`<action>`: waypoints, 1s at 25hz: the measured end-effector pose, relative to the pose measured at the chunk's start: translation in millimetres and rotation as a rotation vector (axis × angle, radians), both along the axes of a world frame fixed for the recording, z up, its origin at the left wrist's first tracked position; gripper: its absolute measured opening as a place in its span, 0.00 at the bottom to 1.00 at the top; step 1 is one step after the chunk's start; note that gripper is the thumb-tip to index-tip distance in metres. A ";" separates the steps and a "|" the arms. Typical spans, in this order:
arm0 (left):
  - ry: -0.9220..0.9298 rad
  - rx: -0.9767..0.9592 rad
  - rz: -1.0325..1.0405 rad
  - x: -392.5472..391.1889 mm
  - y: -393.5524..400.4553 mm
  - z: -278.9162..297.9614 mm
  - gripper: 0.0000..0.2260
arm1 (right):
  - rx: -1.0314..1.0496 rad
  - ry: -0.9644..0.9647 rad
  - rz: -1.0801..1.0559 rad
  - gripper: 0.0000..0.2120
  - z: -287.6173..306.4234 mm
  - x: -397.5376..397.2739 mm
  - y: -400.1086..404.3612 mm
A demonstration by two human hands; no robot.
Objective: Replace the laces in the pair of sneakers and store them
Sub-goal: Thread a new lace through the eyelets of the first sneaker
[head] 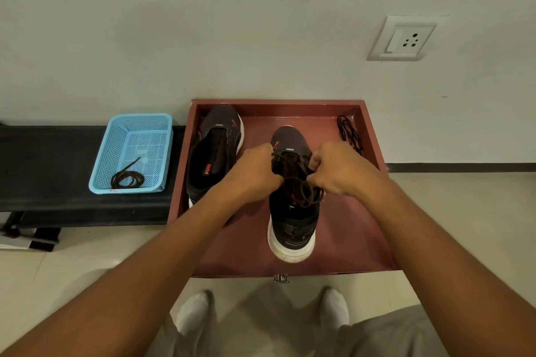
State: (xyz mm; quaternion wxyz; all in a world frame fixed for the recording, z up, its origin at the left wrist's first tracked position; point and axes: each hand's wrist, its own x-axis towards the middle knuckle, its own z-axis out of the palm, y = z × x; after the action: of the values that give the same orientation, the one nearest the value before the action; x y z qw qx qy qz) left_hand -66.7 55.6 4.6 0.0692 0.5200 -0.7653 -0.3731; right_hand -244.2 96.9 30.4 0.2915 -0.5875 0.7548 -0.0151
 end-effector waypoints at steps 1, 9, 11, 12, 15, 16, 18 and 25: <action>-0.010 -0.003 0.002 4.1 5.3 -0.5 0.15 | 0.006 0.018 0.005 0.07 -1.1 3.9 1.9; 0.052 0.065 -0.018 16.1 23.9 6.3 0.14 | 0.245 0.014 0.007 0.07 -1.3 17.3 0.7; 0.064 0.084 -0.035 15.9 19.6 15.3 0.10 | 0.267 -0.044 -0.011 0.11 12.3 12.8 2.7; 0.075 0.104 -0.035 15.3 15.6 17.9 0.09 | 0.244 -0.035 -0.001 0.13 17.9 9.3 2.7; 0.183 0.077 -0.025 9.2 2.1 19.4 0.11 | 0.009 -0.053 -0.031 0.11 28.7 2.9 0.0; 0.222 0.043 -0.013 6.1 -1.4 18.8 0.11 | -0.072 -0.146 -0.069 0.08 29.0 2.2 -1.8; 0.253 -0.031 -0.011 -0.8 -7.1 17.5 0.12 | -0.123 -0.439 -0.158 0.08 26.7 0.4 -4.0; 0.114 -0.178 -0.056 -7.4 -22.4 14.2 0.11 | -0.095 -0.806 -0.350 0.07 9.2 -4.5 -7.9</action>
State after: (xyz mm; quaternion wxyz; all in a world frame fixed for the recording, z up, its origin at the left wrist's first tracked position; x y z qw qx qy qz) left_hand -74.1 33.2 18.8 0.1478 0.4682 -0.8044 -0.3345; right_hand -248.8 89.0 39.6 0.5283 -0.4107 0.6676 -0.3266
